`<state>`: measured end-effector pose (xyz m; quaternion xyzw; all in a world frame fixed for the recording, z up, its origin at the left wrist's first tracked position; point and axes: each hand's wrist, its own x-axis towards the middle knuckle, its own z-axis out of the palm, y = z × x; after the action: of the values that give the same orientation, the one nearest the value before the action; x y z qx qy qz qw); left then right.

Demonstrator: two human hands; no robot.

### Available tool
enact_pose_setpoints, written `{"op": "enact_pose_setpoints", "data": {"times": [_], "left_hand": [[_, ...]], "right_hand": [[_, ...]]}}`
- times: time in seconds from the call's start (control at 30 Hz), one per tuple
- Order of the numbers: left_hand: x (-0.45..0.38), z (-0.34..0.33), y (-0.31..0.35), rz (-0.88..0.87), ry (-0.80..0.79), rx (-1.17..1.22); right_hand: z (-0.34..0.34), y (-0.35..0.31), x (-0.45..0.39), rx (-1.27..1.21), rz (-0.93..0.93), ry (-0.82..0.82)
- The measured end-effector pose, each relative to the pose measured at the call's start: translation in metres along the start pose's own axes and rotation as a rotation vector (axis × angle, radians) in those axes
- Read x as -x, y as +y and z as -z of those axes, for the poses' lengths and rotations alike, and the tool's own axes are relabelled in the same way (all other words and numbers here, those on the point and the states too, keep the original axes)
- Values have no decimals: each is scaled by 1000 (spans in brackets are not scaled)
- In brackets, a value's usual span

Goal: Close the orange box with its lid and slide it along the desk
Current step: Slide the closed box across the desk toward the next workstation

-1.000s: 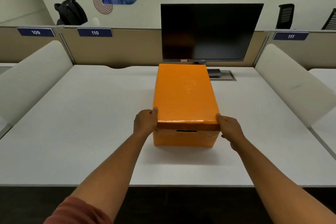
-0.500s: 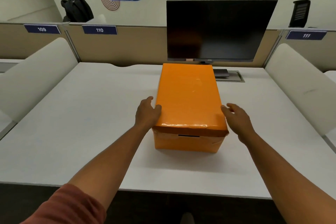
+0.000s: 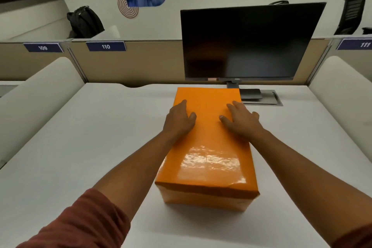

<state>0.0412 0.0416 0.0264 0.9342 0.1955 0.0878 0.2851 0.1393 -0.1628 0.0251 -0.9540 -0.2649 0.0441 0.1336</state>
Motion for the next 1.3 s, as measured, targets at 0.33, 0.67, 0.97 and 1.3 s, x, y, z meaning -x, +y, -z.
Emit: {"op": "enact_pose_setpoints", "data": {"times": [0.33,0.67,0.97,1.3], "left_hand": [[-27,-18,-16,10,-76,-213],[-20,-10,-27,24,-166,-62],[15,11,-68,552,-366,770],[43,24,-94,603,-496,913]], "right_hand": [[-26,14,-15,-15,36,-48],[-15,23,-3,-654,-87,152],[-47,66,43,-1399,-546,-358],[-49,54,44,-1563,-469,-479]]}}
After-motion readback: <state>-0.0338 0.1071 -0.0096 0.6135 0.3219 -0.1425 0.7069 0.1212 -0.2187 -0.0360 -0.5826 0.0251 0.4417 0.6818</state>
